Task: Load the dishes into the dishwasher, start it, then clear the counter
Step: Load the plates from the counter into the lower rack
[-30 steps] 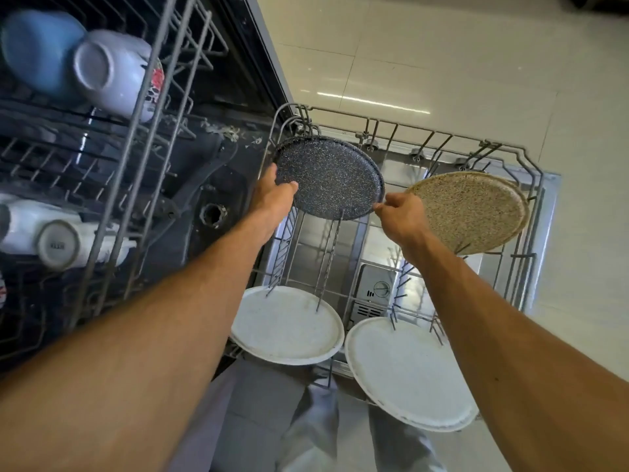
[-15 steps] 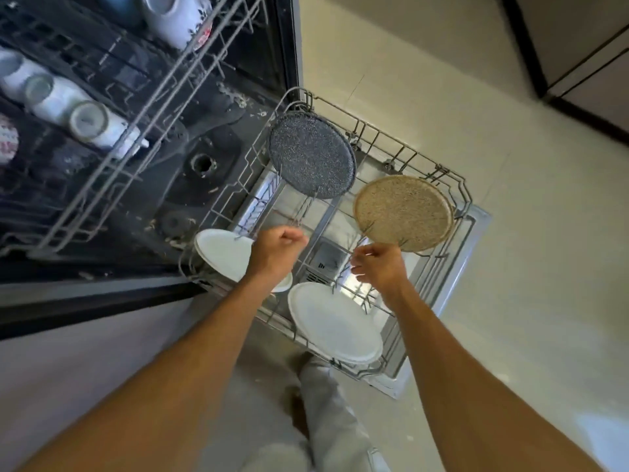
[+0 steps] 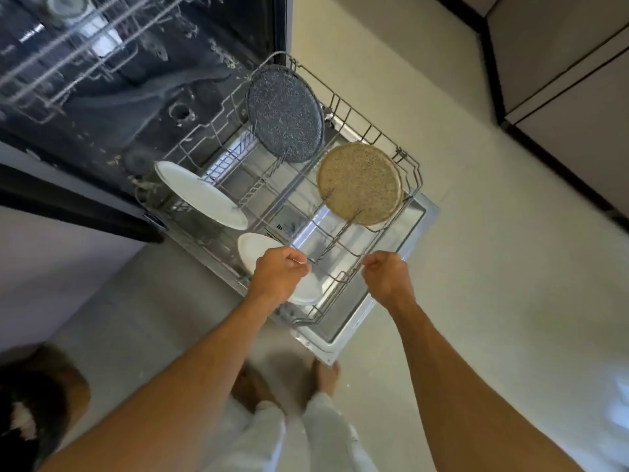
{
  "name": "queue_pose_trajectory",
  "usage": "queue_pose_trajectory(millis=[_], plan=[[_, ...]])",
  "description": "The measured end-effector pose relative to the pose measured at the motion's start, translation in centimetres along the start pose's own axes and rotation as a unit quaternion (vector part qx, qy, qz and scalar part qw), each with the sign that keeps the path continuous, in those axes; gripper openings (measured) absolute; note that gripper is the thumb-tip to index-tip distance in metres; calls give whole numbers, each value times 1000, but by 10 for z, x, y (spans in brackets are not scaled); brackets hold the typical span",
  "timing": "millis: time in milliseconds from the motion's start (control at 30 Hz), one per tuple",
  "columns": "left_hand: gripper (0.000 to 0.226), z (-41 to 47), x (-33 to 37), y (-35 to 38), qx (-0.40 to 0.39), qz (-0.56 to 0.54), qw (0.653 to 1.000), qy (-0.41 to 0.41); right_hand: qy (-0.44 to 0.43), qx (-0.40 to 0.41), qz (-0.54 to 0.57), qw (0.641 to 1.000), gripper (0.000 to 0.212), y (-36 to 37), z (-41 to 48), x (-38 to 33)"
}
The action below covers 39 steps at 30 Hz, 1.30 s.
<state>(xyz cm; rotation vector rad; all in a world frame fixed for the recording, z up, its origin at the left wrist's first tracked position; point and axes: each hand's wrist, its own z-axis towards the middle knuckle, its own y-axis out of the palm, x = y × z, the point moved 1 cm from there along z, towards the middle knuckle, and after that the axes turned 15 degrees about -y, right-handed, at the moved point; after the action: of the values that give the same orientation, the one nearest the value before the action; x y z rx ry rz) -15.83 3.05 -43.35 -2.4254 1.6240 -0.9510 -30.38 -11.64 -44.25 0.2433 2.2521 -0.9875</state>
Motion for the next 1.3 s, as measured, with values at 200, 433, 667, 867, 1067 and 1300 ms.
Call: queue_pose_trajectory(millis=[200,433,667,867,1067,1300], plan=[[22,-15,9,63,0,33,999,42,-116,-51,-167,978,36,-46,25,25],[27,-1,23,148,78,42,996,20,-316,-148,-307,885,53,-64,72,42],[28,29,45,195,172,110,979,2,-382,-163,-373,830,46,-57,106,67],[14,41,51,186,197,106,975,-23,-412,-181,-467,761,33,-59,121,49],[16,51,60,158,222,95,970,-37,-447,-186,-475,735,28,-60,140,-2],[17,80,56,120,231,88,968,-48,-444,-300,-430,727,23,-32,178,-32]])
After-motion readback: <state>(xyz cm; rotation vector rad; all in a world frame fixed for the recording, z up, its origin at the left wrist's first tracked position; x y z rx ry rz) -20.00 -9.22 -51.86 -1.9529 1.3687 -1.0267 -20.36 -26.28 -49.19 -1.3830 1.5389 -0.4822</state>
